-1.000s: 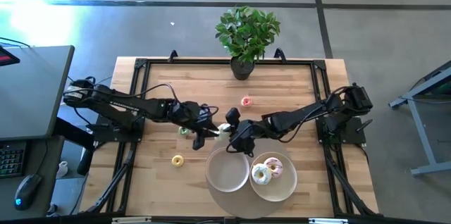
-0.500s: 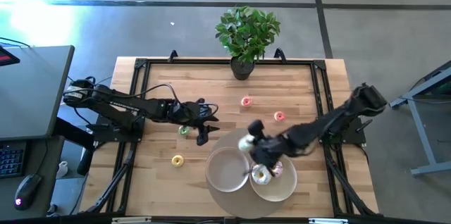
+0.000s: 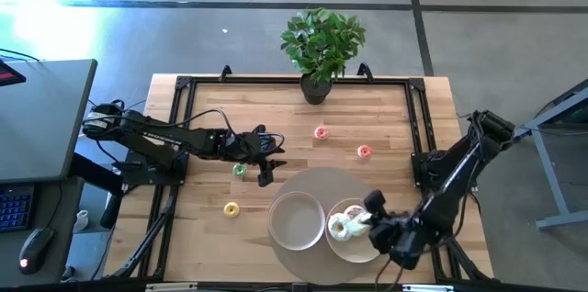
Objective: Pick & Place donuts
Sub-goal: Put the big light blue donut into the right grey plate
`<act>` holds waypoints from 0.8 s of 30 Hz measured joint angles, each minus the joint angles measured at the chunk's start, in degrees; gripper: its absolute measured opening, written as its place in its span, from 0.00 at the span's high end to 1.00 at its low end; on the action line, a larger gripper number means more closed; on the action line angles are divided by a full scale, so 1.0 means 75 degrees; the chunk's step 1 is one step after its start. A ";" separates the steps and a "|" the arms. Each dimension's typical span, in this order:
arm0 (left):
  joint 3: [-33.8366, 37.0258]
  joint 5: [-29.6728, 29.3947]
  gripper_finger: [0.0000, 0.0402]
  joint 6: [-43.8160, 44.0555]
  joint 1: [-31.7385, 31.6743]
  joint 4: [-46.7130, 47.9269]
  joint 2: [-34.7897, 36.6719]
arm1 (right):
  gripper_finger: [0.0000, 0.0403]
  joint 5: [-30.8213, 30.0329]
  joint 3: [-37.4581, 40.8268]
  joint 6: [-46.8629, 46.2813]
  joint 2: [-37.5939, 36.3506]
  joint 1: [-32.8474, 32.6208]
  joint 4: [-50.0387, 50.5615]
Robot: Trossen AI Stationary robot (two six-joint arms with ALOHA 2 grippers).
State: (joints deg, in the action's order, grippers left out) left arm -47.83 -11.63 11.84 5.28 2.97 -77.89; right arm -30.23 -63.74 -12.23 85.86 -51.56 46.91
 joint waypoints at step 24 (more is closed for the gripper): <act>0.0000 -0.1321 0.57 0.0806 -0.0003 -0.0466 -0.0003 | 0.74 0.0172 0.1165 -0.0316 0.0252 -0.0485 -0.0676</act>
State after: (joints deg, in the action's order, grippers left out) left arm -47.83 -21.54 17.89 5.26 -0.52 -77.91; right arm -28.94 -55.00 -14.60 87.74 -55.19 41.84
